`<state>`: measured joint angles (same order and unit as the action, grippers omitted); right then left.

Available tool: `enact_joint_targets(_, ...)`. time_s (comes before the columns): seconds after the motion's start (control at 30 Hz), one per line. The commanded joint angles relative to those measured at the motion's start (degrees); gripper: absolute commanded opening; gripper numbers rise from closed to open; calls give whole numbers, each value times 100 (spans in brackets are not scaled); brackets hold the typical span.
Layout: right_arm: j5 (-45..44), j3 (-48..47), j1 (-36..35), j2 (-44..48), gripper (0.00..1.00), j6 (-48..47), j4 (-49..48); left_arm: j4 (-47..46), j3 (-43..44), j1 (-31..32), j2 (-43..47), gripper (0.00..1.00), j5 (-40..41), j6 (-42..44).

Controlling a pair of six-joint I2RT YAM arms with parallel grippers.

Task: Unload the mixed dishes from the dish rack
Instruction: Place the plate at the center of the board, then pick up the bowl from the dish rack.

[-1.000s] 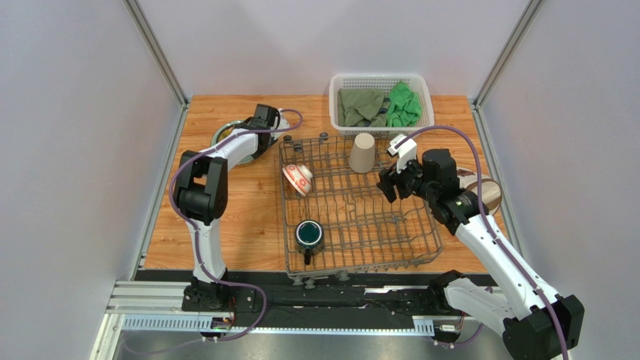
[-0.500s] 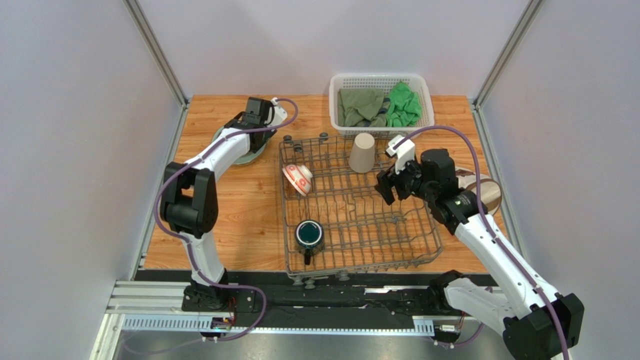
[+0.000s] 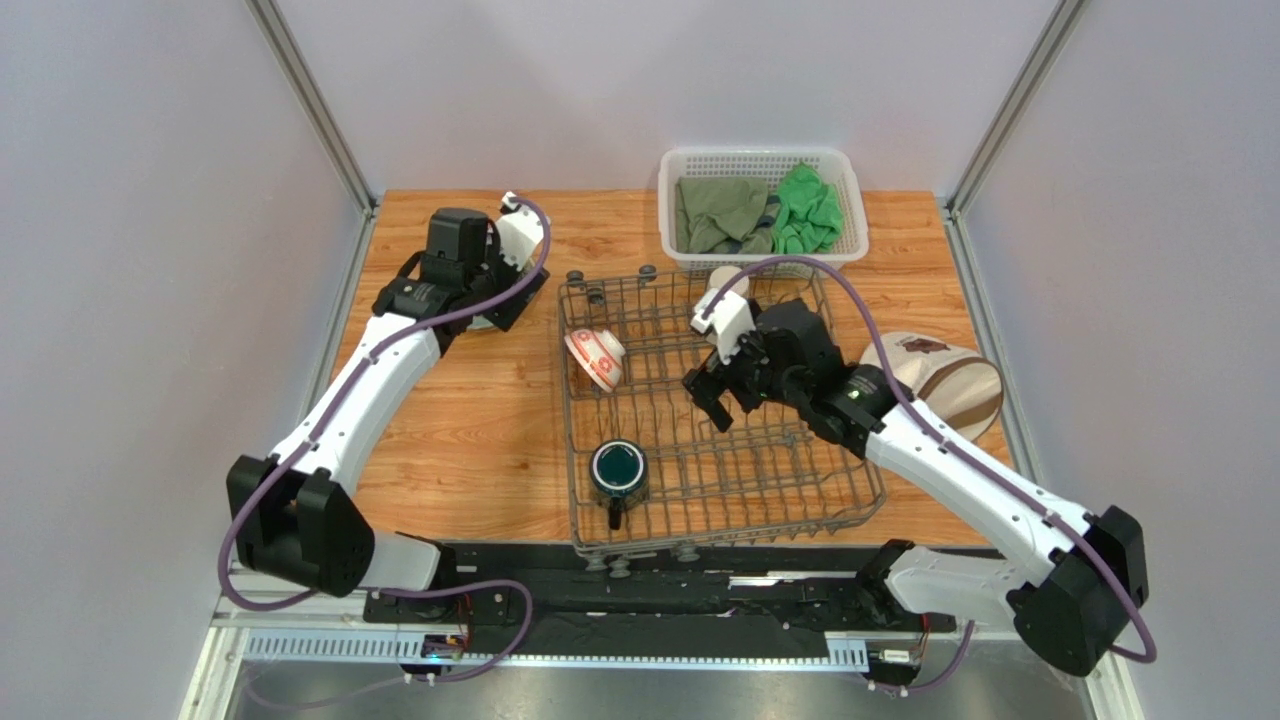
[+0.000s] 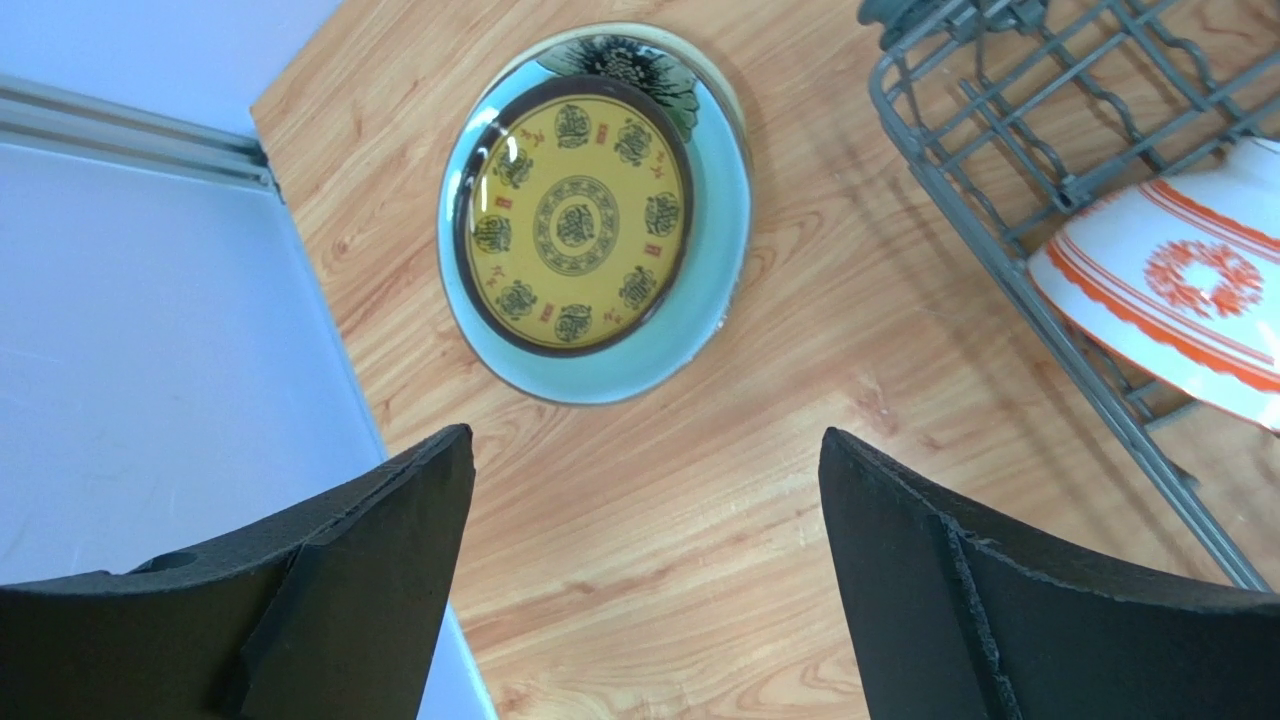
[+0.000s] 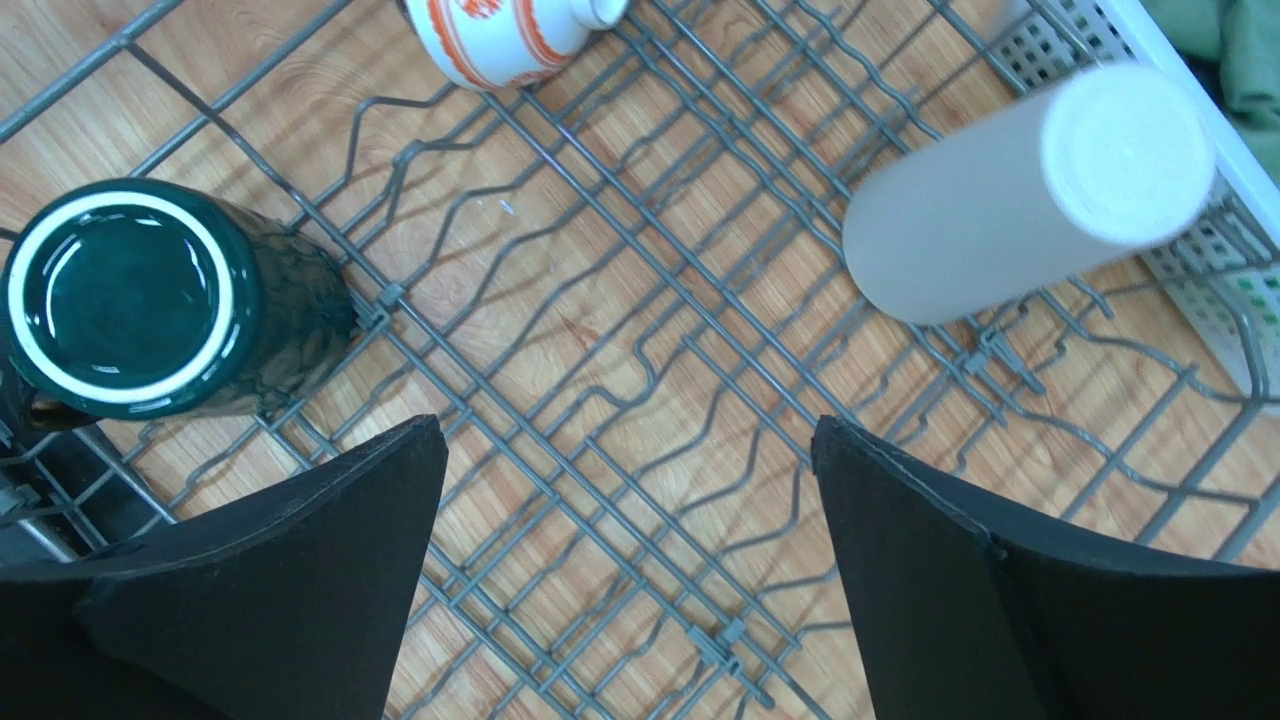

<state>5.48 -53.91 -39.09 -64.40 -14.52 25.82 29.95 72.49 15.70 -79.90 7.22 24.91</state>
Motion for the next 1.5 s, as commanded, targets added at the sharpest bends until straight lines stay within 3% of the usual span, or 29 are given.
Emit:
enact_joint_targets(0.0, -802, -445, -502, -327, 99, 20, -437, 89, -357, -32, 413, 93, -362, -170)
enact_joint_targets(0.23, -829, -1033, -1003, -1320, 99, 169, -903, 125, -639, -103, 589, 94, -520, -232)
enact_joint_targets(0.73, -785, -1684, -1206, -3077, 99, 881, -1835, 55, -596, -182, 546, 94, -380, -434)
enact_joint_targets(1.47, -1593, -2686, -1347, -4669, 99, 600, -1888, -122, -754, -270, 721, 94, -318, -408)
